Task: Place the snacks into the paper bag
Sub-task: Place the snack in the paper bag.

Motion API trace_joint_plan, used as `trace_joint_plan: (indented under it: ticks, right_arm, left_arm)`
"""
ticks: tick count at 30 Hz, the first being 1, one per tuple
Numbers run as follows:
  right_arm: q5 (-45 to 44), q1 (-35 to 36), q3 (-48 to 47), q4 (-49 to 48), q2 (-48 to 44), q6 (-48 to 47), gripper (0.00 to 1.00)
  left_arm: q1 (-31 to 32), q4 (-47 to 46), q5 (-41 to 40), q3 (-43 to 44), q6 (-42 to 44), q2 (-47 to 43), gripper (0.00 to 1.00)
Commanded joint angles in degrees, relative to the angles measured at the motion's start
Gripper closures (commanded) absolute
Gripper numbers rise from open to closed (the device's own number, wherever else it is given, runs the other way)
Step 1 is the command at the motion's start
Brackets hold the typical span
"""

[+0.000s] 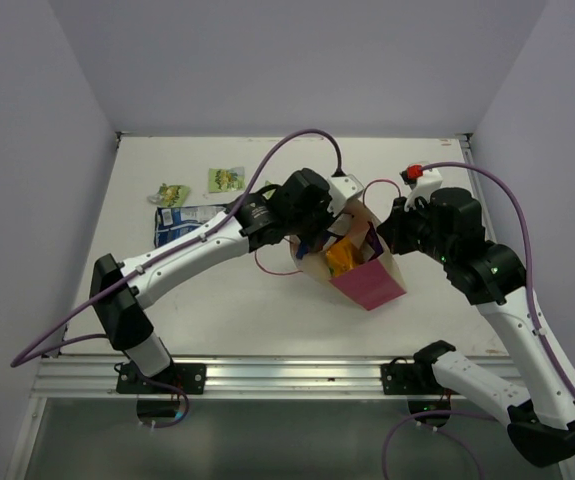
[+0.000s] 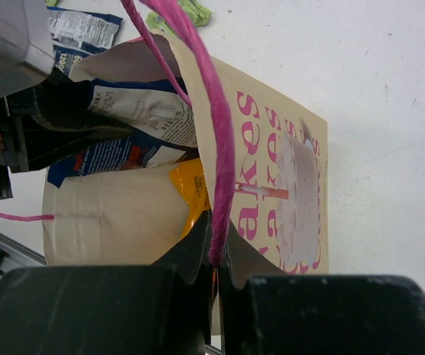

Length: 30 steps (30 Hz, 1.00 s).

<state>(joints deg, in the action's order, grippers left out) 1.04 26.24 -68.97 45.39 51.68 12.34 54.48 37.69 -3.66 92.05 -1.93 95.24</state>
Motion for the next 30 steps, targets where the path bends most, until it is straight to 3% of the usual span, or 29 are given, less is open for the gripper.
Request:
trace_joint_plan:
  ticks: [1,14,30]
  right_arm:
    - [1.4,0.0,-1.0,-4.1,-1.0,-0.7,1.00]
    - [3.7,0.0,-1.3,-4.3,-0.3,-1.4,1.00]
    - [2.7,0.1,0.1,-4.7,-0.5,-1.6,1.00]
  left_arm:
    - [0.3,-3.4,-2.2,4.8,6.6,-0.2,1.00]
    - [1.9,-4.6,-8.1,8.2,16.2,3.6,1.00]
    - [3.2,-17.6,-7.1,-3.2,17.9,4.9,1.00]
